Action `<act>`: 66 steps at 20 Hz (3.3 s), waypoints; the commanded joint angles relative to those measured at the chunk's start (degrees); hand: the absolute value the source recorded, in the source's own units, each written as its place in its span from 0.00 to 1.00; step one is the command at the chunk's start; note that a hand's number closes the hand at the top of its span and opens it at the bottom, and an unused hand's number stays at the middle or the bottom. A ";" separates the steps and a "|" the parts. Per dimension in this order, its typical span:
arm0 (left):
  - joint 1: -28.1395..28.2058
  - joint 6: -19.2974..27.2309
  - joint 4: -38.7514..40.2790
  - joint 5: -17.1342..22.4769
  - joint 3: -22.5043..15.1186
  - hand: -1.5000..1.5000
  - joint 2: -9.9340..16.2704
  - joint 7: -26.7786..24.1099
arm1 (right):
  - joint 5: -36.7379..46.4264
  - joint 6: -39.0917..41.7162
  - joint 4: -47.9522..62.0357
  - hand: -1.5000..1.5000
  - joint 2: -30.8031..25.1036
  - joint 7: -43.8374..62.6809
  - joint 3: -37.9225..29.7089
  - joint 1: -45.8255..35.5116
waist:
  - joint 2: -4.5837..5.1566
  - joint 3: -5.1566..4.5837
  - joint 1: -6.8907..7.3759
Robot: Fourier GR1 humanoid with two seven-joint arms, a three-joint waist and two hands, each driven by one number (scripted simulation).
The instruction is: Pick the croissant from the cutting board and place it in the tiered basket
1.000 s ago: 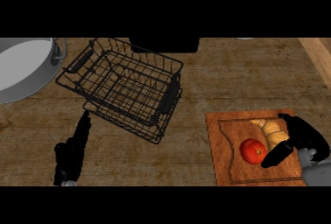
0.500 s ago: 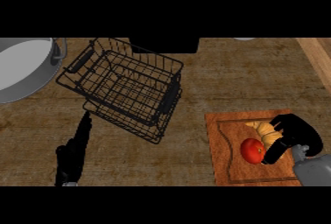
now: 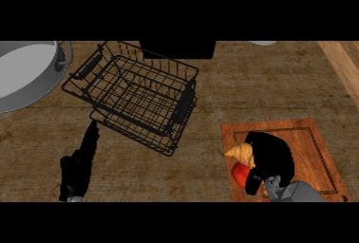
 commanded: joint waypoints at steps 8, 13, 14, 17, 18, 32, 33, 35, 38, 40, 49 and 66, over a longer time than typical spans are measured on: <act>1.31 0.45 3.48 -0.17 1.10 0.50 -0.21 -0.69 | 20.04 -7.17 -19.12 1.00 20.29 17.75 14.84 4.07 | 0.89 0.62 -0.96; 2.71 0.26 2.23 0.67 1.36 0.50 -0.47 -0.64 | 27.40 -5.31 -34.73 1.00 20.51 20.18 15.30 2.14 | 0.46 0.55 -1.58; 2.18 0.86 1.93 -0.57 0.54 0.50 -0.52 0.35 | 29.69 -2.82 -37.05 1.00 20.53 21.31 16.70 -0.65 | 0.40 0.53 -1.46; 1.23 -0.03 1.42 0.04 0.64 0.50 -0.34 0.80 | 35.07 5.48 -41.42 1.00 20.56 23.02 18.62 -4.80 | 0.44 0.49 -1.45; -1.61 0.10 0.75 0.32 1.56 0.50 0.52 4.83 | 35.28 7.90 -42.08 1.00 20.56 22.43 18.11 -6.93 | 0.42 0.47 -1.68; -1.12 -1.15 1.01 0.05 0.78 0.50 0.46 4.21 | 27.96 7.46 -31.39 1.00 20.59 25.04 6.54 -23.11 | 1.01 0.40 0.86; 1.03 0.44 1.75 -1.30 -0.77 0.50 -1.60 0.93 | 25.73 9.60 -31.75 1.00 20.60 23.73 2.31 -24.44 | 1.11 0.40 0.94; -0.31 -0.89 -0.28 -0.55 -0.30 0.50 -0.24 2.82 | 23.95 7.79 -27.58 1.00 20.60 24.77 -0.06 -27.97 | 1.05 0.43 1.68; -0.93 -1.53 1.25 -0.46 0.27 0.50 0.37 2.14 | 20.97 5.96 -20.35 1.00 20.60 24.30 -3.26 -33.00 | 1.32 0.47 2.02; -0.58 -2.68 3.07 0.41 1.04 0.50 0.81 0.13 | 18.42 7.45 -18.05 1.00 20.61 25.24 -5.12 -37.30 | 1.19 0.41 1.99; -0.34 -1.39 3.50 -1.26 -0.55 0.50 -0.91 0.53 | 8.98 -0.50 4.42 1.00 20.62 20.39 -8.48 -49.70 | 1.47 0.58 2.22; -0.03 -1.44 2.47 -1.01 -0.76 0.50 -1.93 0.83 | -3.35 -26.66 21.36 0.00 20.62 11.78 -15.11 -48.59 | 1.86 0.71 3.26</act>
